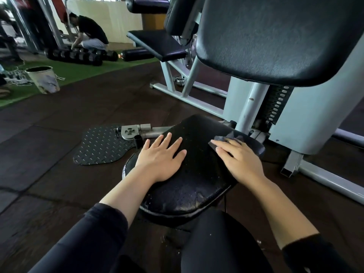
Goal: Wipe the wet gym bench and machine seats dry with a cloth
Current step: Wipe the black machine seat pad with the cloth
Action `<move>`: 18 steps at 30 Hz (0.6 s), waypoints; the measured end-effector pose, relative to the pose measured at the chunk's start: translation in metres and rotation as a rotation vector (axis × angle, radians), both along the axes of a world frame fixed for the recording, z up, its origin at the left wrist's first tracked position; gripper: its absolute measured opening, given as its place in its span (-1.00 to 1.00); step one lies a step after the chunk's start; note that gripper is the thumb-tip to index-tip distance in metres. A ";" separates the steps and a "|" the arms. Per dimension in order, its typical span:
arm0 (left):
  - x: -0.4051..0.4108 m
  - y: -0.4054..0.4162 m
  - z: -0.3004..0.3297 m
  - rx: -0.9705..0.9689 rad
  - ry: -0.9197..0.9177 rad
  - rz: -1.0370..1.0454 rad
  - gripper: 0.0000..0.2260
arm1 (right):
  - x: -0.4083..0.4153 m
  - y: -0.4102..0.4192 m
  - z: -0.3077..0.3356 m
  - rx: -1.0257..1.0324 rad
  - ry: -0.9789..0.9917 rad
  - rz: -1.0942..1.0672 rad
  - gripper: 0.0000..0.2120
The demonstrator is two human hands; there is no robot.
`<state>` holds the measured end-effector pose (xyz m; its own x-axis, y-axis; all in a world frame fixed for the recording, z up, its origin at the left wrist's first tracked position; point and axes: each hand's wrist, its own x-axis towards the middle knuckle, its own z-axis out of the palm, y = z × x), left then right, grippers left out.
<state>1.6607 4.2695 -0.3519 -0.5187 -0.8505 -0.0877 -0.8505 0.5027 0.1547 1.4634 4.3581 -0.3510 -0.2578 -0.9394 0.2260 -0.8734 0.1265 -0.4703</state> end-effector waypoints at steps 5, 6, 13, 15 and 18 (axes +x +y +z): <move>0.005 0.003 -0.004 -0.029 0.018 0.004 -0.52 | 0.046 0.027 -0.011 -0.142 0.170 0.171 -0.68; 0.006 0.003 -0.004 -0.032 0.022 0.004 -0.53 | 0.046 0.036 -0.015 -0.177 0.170 0.219 -0.67; 0.006 0.006 -0.005 -0.043 0.044 0.004 -0.52 | -0.013 0.056 -0.030 -0.207 0.148 0.364 -0.66; 0.006 0.006 -0.005 -0.049 0.048 0.005 -0.52 | -0.023 0.043 -0.027 -0.187 0.125 0.277 -0.66; 0.006 0.006 -0.006 -0.059 0.056 0.009 -0.53 | -0.024 0.016 -0.013 -0.133 0.082 0.181 -0.69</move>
<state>1.6668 4.2756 -0.3580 -0.5138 -0.8579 -0.0080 -0.8458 0.5049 0.1724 1.4397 4.3741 -0.3643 -0.0631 -0.9294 0.3637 -0.9121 -0.0941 -0.3990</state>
